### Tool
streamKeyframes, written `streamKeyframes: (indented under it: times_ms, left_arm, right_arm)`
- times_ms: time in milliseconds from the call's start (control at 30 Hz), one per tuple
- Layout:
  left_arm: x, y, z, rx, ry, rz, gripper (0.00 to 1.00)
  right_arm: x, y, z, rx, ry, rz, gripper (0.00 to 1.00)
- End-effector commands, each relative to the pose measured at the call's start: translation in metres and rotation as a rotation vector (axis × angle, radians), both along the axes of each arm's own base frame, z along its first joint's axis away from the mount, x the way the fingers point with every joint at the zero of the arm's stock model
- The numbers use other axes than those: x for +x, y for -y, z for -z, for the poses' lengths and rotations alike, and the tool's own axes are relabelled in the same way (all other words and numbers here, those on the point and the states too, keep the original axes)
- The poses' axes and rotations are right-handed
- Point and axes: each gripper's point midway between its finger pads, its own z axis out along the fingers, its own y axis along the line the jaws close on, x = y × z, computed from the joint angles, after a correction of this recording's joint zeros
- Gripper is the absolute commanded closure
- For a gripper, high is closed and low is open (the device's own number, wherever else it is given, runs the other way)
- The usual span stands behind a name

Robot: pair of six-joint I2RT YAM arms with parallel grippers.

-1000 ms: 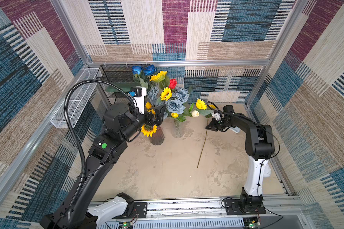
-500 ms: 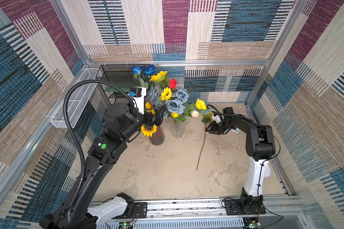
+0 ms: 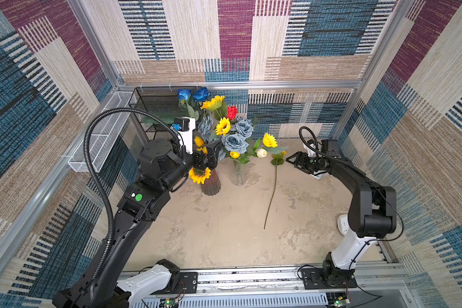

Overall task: Pick out yellow flowers from the vase
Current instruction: Place the flower at the center of the board, then pick up the flower from the vase.

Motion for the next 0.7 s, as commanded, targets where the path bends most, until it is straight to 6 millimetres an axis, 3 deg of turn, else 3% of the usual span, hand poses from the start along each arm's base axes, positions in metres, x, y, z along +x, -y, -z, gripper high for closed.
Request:
streamKeyframes:
  times_ms: [0, 133, 333, 400, 667]
  left_arm:
    - [0.003, -0.016, 0.017, 0.037, -0.027, -0.087, 0.01]
    - [-0.005, -0.039, 0.041, -0.041, -0.090, -0.197, 0.03]
    - [-0.027, -0.057, 0.076, -0.155, -0.076, -0.262, 0.05]
    - [-0.038, -0.053, 0.086, -0.185, -0.055, -0.228, 0.06]
    - [-0.052, -0.031, 0.140, -0.137, -0.081, -0.196, 0.09]
  right_arm:
    - [0.003, -0.013, -0.032, -0.058, 0.154, 0.023, 0.23]
    - [-0.010, -0.018, -0.048, -0.205, 0.237, 0.104, 0.21]
    - [-0.026, -0.003, -0.074, -0.203, 0.332, 0.198, 0.19]
    - [-0.029, 0.000, -0.077, -0.218, 0.338, 0.213, 0.05]
    - [-0.032, -0.001, -0.083, -0.193, 0.357, 0.211, 0.04]
